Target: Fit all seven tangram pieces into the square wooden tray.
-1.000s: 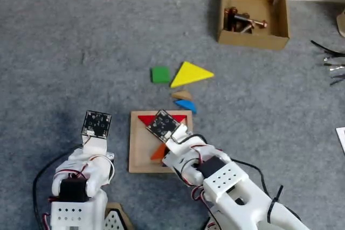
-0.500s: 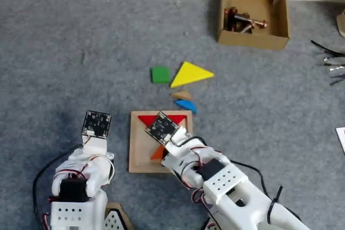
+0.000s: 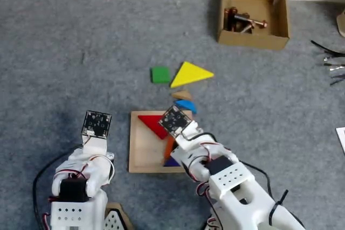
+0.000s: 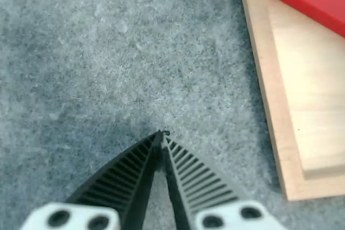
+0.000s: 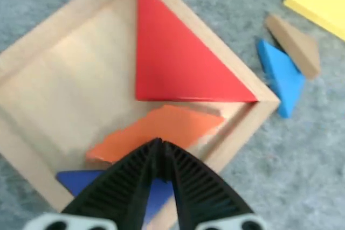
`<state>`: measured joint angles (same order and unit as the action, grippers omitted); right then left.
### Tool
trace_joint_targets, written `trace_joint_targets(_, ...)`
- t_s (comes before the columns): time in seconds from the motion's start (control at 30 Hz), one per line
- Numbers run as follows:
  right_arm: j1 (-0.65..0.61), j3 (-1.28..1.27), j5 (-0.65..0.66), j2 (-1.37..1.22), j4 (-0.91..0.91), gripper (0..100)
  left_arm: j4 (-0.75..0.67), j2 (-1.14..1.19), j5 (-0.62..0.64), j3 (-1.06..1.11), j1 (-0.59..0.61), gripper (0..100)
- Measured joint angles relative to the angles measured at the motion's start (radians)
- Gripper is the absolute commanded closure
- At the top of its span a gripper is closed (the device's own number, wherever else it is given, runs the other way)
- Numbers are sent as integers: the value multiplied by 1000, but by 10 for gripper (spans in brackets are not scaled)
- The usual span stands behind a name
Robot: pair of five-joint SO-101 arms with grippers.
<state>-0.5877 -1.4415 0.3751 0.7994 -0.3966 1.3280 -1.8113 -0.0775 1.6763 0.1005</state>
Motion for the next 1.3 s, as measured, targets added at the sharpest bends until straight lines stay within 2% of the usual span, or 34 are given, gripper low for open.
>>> trace_joint_targets(0.57, 25, 0, 14, 0, 6, 994, 0, 0, 0, 0, 0, 995)
trace_joint_targets(0.8, 97, -2, 14, -2, 54, 994, 0, 0, 0, 0, 0, 995)
trace_joint_targets(1.13, 106, 37, 14, -2, 49, 992, 0, 0, 0, 0, 0, 995)
trace_joint_targets(1.3, 106, 239, -87, -2, -199, 992, 0, 0, 0, 0, 0, 995)
